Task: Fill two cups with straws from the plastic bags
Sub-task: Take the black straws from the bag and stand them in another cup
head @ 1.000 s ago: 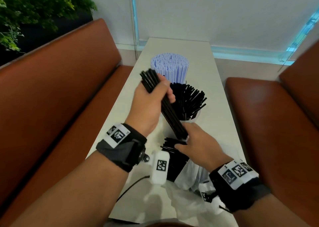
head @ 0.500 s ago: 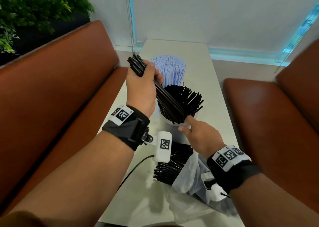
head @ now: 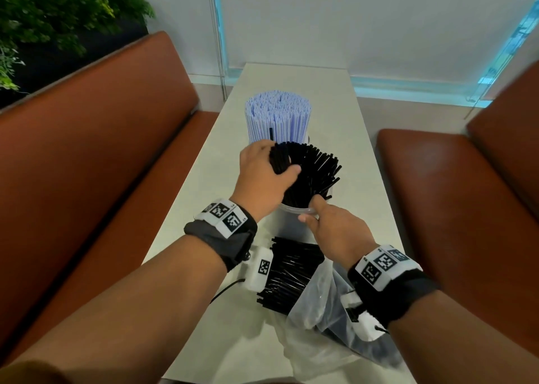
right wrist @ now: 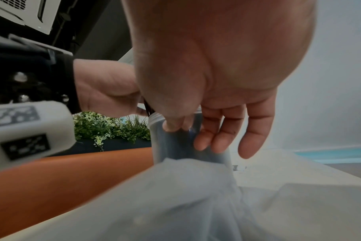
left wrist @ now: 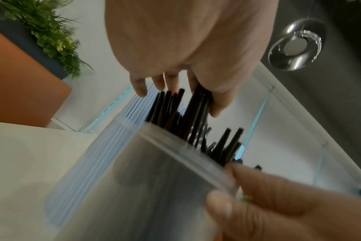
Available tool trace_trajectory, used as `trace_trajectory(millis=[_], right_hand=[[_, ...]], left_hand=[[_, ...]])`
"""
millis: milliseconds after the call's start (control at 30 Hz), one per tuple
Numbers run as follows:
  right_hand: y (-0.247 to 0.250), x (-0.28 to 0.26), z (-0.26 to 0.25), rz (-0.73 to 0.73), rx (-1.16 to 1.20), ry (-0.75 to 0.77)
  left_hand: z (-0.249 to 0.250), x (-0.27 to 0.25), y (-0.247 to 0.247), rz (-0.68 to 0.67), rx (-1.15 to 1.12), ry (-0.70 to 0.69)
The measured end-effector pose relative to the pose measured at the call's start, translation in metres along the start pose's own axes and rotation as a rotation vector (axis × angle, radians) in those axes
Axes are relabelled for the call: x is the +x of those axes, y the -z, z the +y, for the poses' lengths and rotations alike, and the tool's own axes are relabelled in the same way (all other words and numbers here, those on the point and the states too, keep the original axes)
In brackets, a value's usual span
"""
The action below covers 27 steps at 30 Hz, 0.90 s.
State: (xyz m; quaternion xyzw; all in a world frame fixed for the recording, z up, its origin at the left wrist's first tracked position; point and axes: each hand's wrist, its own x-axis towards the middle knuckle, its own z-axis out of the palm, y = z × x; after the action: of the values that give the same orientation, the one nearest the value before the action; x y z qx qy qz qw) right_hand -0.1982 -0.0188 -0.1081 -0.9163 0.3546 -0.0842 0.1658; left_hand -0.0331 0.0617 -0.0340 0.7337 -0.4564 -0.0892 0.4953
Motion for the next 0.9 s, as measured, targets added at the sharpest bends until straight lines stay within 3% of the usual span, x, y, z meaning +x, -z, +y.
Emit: trace_trajectory(millis=[100,200,267,367,433,567,700,833,900], right_hand=[[0.002,-0.002,-0.002,-0.011,0.015,0.007],[0.005,-0.002,-0.006,-0.025,-0.014,-0.007],[0.007,-0.002,-0.008,-0.046,-0.010,-0.017],[0.010,-0.005,-0.009,-0.037,-0.001,-0.011],[0.010,-0.005,-0.010,-0.034,0.002,-0.005],[0.008,-0.002,-0.007,-0.040,0.023,-0.022],[0.007,-0.005,-0.006,-0.008,0.039,0.029],[0.012,-0.012,-0.010,0.019,0.001,0.049],[0.015,-0.023,-0.014,0.137,0.021,0.037]], left_hand=[[-0.008,-0.010,-0.006,-0.118,0.085,0.025],[-0.006,-0.007,-0.003,-0.001,0.030,-0.041],[0.001,-0.005,-0.001,0.043,0.089,-0.163],[0.003,-0.004,-0.008,-0.158,0.458,-0.372],[-0.001,-0.003,-0.011,-0.244,0.598,-0.404],[0.001,-0.002,-0.017,-0.134,0.570,-0.469],[-0.007,-0.001,-0.021,-0.262,0.756,-0.464],[0.004,-0.002,-0.001,-0.095,0.583,-0.487],[0.005,-0.011,0.009,0.023,0.449,-0.492]])
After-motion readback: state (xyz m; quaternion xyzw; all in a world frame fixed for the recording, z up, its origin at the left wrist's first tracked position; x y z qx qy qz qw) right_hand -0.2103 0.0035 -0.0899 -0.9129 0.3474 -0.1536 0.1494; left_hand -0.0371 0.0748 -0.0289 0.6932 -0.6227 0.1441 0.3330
